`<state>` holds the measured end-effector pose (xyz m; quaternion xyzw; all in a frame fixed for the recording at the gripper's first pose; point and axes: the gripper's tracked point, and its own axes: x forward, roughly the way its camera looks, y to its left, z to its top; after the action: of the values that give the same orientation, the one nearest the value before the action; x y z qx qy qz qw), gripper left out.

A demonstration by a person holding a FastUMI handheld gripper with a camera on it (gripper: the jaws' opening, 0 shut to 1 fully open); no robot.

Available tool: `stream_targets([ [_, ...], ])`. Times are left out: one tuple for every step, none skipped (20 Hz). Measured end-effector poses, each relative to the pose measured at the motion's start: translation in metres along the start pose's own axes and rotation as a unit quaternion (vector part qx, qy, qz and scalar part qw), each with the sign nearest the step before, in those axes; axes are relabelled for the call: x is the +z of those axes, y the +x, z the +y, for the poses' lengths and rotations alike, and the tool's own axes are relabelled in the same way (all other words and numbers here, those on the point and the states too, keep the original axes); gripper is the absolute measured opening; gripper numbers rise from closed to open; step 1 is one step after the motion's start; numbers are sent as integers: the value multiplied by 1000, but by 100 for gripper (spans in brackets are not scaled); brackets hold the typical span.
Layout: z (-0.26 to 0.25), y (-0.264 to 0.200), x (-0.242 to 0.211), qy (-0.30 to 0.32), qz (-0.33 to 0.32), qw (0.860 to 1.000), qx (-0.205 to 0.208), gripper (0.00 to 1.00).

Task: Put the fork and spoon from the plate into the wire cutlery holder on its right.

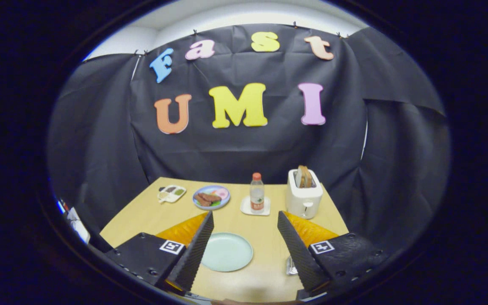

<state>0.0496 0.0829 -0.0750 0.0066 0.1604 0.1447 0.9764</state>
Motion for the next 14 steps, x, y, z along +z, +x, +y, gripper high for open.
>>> stream_targets([
  [4,-5,14,-2,-22,1000,-14,95],
  [4,-11,26,-6,-40,999,-32,95],
  [11,-16,34,-20,-61,997,-32,95],
  [16,-22,43,-33,-81,996,-31,95],
  [21,-30,55,-46,-105,993,-35,95],
  [22,-37,64,-58,-128,989,-43,96],
  [22,-46,71,-66,-146,986,-49,96],
  [27,-54,77,-68,-161,983,-48,96],
  [32,-60,83,-69,-175,981,-47,96],
  [32,-66,89,-66,-183,980,-49,96],
  [33,-72,91,-59,-184,980,-48,95],
  [31,-75,93,-48,-181,981,-52,95],
  [27,-77,94,-40,-177,982,-59,95],
  [26,-79,95,-33,-176,982,-59,95],
])
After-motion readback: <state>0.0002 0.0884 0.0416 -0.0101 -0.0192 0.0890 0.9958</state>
